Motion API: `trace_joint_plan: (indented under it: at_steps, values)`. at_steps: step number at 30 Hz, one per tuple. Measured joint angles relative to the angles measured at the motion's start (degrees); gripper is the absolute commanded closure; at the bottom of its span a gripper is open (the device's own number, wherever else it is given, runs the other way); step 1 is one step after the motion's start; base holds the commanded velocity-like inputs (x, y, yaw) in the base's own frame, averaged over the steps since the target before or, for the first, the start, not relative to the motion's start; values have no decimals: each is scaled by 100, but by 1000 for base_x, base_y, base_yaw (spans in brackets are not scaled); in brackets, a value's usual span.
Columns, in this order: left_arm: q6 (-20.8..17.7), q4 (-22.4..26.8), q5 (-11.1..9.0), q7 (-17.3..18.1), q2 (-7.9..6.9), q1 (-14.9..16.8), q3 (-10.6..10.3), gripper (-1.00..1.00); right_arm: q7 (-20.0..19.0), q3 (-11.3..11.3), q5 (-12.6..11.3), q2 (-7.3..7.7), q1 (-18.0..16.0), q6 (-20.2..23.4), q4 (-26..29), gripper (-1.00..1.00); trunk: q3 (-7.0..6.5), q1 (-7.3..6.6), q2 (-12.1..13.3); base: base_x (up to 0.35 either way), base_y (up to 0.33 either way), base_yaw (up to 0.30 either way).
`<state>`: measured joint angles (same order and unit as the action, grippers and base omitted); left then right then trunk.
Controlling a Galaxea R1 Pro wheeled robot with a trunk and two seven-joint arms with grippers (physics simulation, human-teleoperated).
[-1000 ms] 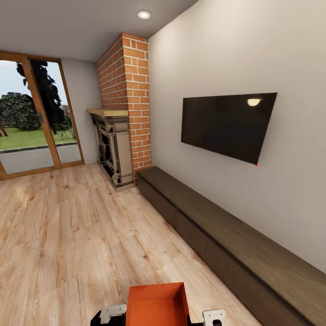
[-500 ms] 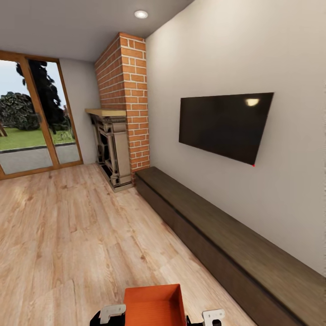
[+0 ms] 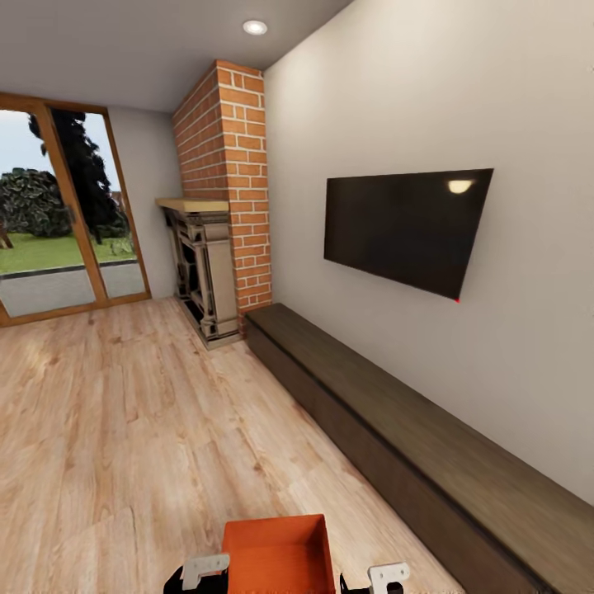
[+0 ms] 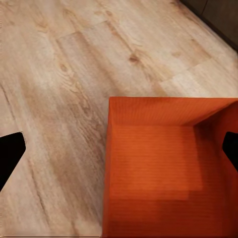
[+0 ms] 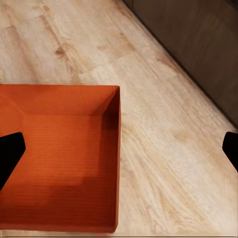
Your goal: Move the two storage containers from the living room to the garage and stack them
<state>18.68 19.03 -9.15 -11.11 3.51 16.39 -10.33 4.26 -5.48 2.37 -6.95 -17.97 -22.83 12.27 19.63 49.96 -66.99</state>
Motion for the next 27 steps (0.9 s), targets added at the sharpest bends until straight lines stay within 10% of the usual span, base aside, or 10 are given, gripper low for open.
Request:
trace_joint_plan:
  at_steps: [27]
  values:
    - [0,0,1,1,-4,0,0,-100,-5,-35,10,0,1,8,-9,-100,0,-3,-1,46,91,0]
